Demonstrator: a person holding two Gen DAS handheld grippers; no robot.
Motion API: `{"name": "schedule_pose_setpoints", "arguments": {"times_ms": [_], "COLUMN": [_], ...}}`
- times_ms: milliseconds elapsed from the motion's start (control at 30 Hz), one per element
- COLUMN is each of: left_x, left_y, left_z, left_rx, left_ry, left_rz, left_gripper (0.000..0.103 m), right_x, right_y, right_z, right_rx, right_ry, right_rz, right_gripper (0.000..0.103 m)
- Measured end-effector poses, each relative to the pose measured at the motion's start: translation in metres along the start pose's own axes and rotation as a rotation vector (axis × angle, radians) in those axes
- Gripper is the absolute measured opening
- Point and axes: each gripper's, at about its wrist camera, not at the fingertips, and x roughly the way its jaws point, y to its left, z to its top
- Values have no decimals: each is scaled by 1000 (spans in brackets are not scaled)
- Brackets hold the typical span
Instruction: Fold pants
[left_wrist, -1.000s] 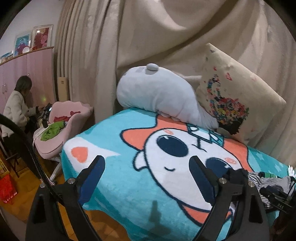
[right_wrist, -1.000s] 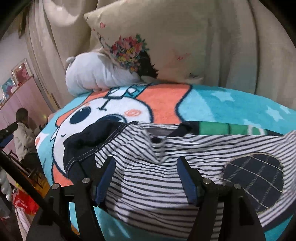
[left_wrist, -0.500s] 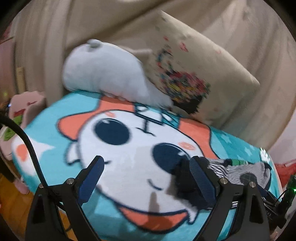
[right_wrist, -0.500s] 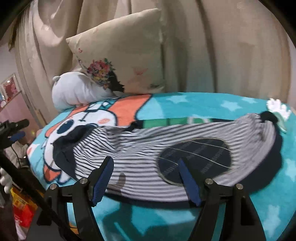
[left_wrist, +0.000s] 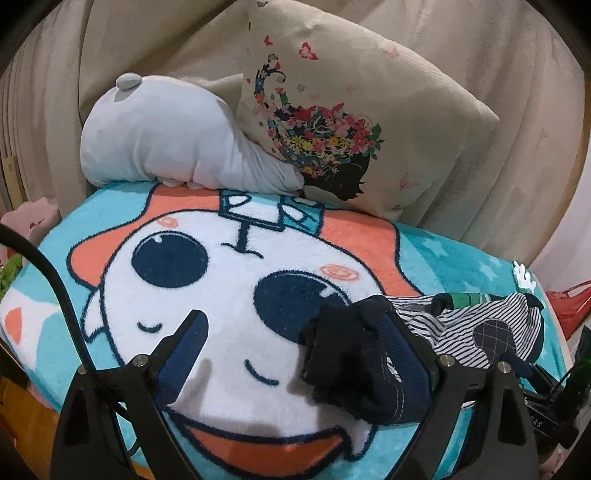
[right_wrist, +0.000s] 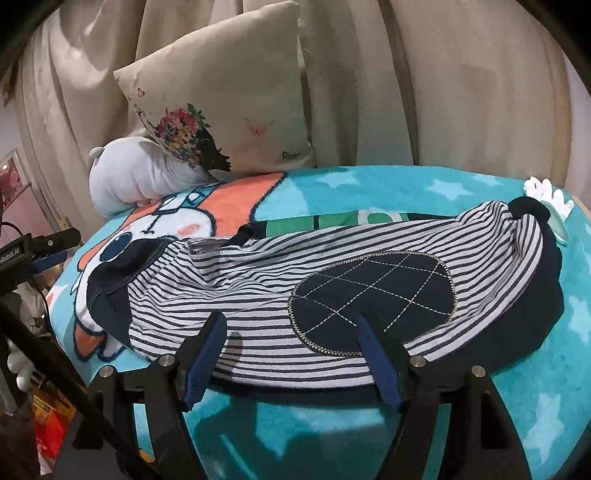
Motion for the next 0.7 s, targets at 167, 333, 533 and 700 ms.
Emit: {"name": "schedule_pose_setpoints", "arguments": {"times_ms": [167,333,533,700], "left_x": [2,3,8,13], "left_y": [-2,-21,-56,-106], "left_z": [-2,2,8,20], "left_rx": [-19,13,53,115], "left_ry": [19,24,47,71], "left_rz": [-26,-52,-101,-178], "left_gripper": [93,93,93,93], "right_x": [-12,-44,-63,-52], "right_y": [-27,-86,-139,-171], "right_z": [-2,-3,0,5], "right_rx": [11,170,349,486], "right_ry": [-4,-55,-95,-60], "right_rz": [-110,-209,-207,-77], "right_gripper": [76,76,80,82]}}
